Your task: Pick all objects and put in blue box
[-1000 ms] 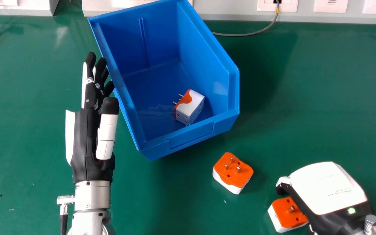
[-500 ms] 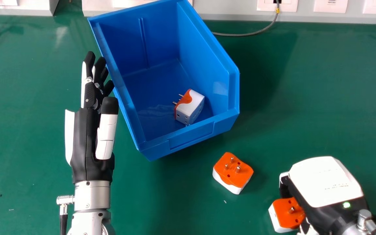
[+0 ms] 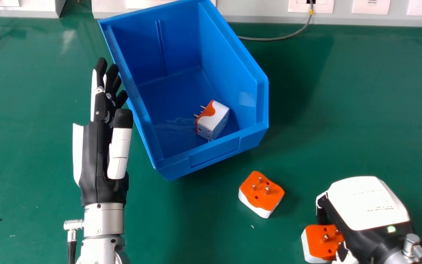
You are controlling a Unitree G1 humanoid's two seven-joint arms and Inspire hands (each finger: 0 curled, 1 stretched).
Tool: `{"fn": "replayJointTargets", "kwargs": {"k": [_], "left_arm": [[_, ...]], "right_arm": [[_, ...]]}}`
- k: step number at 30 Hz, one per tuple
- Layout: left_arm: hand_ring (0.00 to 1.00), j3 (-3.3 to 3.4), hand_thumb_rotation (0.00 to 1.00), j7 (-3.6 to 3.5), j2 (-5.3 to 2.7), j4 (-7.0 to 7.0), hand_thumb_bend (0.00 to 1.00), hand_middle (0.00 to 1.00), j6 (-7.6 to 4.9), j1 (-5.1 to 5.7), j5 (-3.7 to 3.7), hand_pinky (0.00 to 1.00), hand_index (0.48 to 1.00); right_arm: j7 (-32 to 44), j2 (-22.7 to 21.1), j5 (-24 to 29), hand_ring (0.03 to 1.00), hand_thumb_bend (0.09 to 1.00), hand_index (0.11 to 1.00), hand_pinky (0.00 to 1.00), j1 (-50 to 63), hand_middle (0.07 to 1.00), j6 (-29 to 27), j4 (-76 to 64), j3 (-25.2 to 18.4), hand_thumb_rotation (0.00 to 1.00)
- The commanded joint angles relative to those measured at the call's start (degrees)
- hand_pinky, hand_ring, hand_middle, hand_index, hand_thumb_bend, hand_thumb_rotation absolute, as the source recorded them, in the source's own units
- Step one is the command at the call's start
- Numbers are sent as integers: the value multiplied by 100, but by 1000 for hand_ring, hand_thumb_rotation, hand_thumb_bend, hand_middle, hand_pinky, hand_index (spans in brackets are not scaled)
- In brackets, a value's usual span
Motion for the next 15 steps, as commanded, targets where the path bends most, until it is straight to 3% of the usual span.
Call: {"fn": "replayJointTargets", "kwargs": {"k": [1,9,10,13,15], "left_arm": [[970,-24,917,-24,-7,-94,917,972,-42,-27,7,947,978],[970,-23,918,-4,-19,-118,913,973,-33,-31,27,946,979],[971,-21,919,1,-15,-117,913,973,-30,-33,38,947,979],[971,-22,921,17,-10,-119,913,974,-31,-46,70,948,980],[971,-24,922,-1,-10,-96,913,974,-41,-63,42,948,980]], "right_arm": [[-108,-44,68,219,529,481,153,-36,470,37,-74,-52,0],[-118,-57,85,216,528,480,151,-68,470,45,-40,-41,0],[-205,-2,514,216,528,480,151,-5,470,-5,-284,-317,0],[-437,-31,1086,216,525,481,149,81,453,-160,-856,-807,0],[-270,-29,1367,249,522,489,181,58,463,-150,-1105,-989,0]]}}
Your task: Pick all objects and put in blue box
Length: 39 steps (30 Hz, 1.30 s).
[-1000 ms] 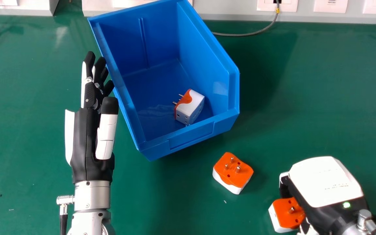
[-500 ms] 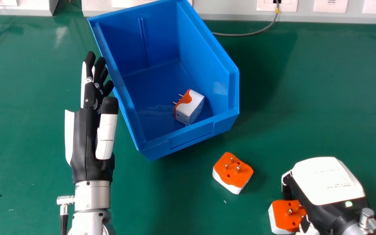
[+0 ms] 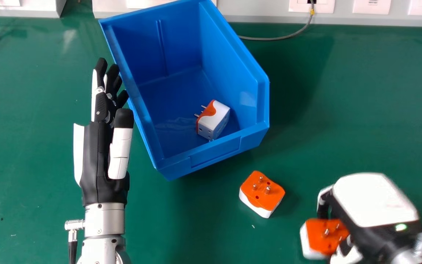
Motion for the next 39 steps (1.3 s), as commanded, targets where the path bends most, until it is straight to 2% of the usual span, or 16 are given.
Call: {"fn": "replayJointTargets", "kwargs": {"k": [1,4,11,17,21,23,27,30,32,37,39], "left_arm": [[971,-26,921,-26,6,-86,913,974,-59,-70,24,948,980],[972,-24,921,-24,4,-79,913,974,-52,-86,23,948,981],[971,-18,922,10,12,-57,911,975,-35,-137,68,946,980],[971,-23,923,25,-10,-18,910,975,-54,-185,64,945,980],[970,-27,923,83,-11,-25,909,975,-69,-192,133,944,980],[970,-24,924,101,-15,-15,907,975,-72,-197,142,944,980],[971,-27,926,90,-5,7,906,975,-91,-217,111,943,981],[971,-18,927,109,-14,-14,905,976,-78,-214,99,944,982],[972,-25,927,80,-5,-23,904,976,-72,-199,75,945,983],[974,-15,927,77,16,50,905,978,-111,-192,91,946,983],[974,-11,928,59,22,91,905,978,-132,-210,69,946,983]], "right_arm": [[66,-29,349,271,520,494,204,-65,468,-21,-476,-301,0],[134,-3,618,288,518,501,213,-109,466,-21,-797,-524,0],[-13,196,767,332,516,506,267,-344,482,-43,-1160,-707,0],[407,176,474,342,513,519,283,-783,476,164,-1383,-720,0],[435,183,591,345,512,526,289,-1138,469,144,-1316,-728,0],[369,212,519,346,512,528,292,-1299,468,131,-1262,-685,0],[187,217,396,345,511,530,276,-1513,460,-7,-1191,-617,0],[179,313,452,345,511,530,271,-1734,457,1,-1180,-516,0],[278,409,506,346,511,531,268,-1852,454,75,-1232,-461,0],[398,525,576,354,512,523,284,-2146,469,104,-1293,-366,0],[417,585,333,360,513,519,292,-2336,475,159,-1262,-237,0]]}}
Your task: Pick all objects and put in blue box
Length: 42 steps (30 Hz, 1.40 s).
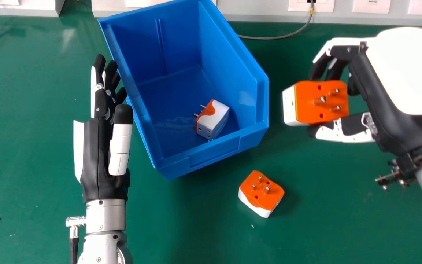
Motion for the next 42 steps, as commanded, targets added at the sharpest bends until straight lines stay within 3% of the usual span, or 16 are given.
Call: {"fn": "replayJointTargets", "kwargs": {"k": [1,5,10,22,28,30,36,42], "left_arm": [[973,-16,928,-58,23,17,904,978,-115,-100,0,945,983],[974,-7,928,-54,34,45,903,979,-126,-107,-3,946,984],[975,6,929,-68,39,83,902,979,-162,-124,-30,946,984],[977,14,924,-71,24,77,905,979,-149,-147,-40,944,985],[978,17,923,-119,29,122,907,979,-157,-178,-98,945,985],[980,17,923,-78,20,96,908,979,-148,-158,-46,947,985],[981,6,924,-68,17,55,909,980,-144,-123,-21,950,984],[980,18,926,-31,19,19,909,980,-125,-110,2,950,984]], "right_arm": [[-15,65,-272,366,513,515,303,-357,481,26,-94,113,0],[58,135,-755,370,514,514,308,-787,480,56,43,357,0],[162,413,-582,361,513,523,275,-1180,463,181,177,510,0],[-38,449,-584,357,512,530,253,-1710,453,-34,584,753,0],[-104,598,-649,352,511,530,240,-1933,453,-3,812,936,0],[-329,540,-775,352,511,532,242,-2051,454,-135,1019,1003,0],[-376,693,-801,352,511,535,243,-2273,453,-87,1148,1249,0],[-417,900,-1311,366,513,532,249,-2540,448,139,1511,1555,0]]}}
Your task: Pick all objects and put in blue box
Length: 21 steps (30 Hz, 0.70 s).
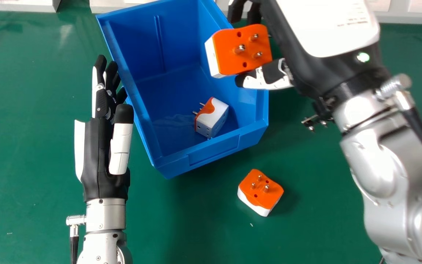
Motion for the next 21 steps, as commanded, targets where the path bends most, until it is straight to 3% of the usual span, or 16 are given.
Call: {"fn": "replayJointTargets", "kwargs": {"k": [1,9,14,17,21], "left_arm": [[980,5,926,29,-6,-125,909,980,-98,-28,52,950,984],[978,1,927,43,-4,-70,908,978,-130,-44,75,946,984],[977,-14,927,41,1,-39,908,978,-157,-59,69,945,984],[977,-17,928,89,-9,-43,909,978,-157,-67,116,945,984],[977,-42,930,51,-29,-60,910,978,-149,-65,73,945,984]], "right_arm": [[-145,116,-27,366,513,532,249,-230,448,42,-19,18,0],[-499,118,889,391,515,515,248,-456,461,-390,487,-26,0],[-668,190,785,389,515,509,260,-621,475,-353,741,92,0],[-757,228,631,387,514,511,257,-732,475,-289,893,184,0],[-800,107,560,393,514,510,254,-980,484,-382,1161,302,0]]}}
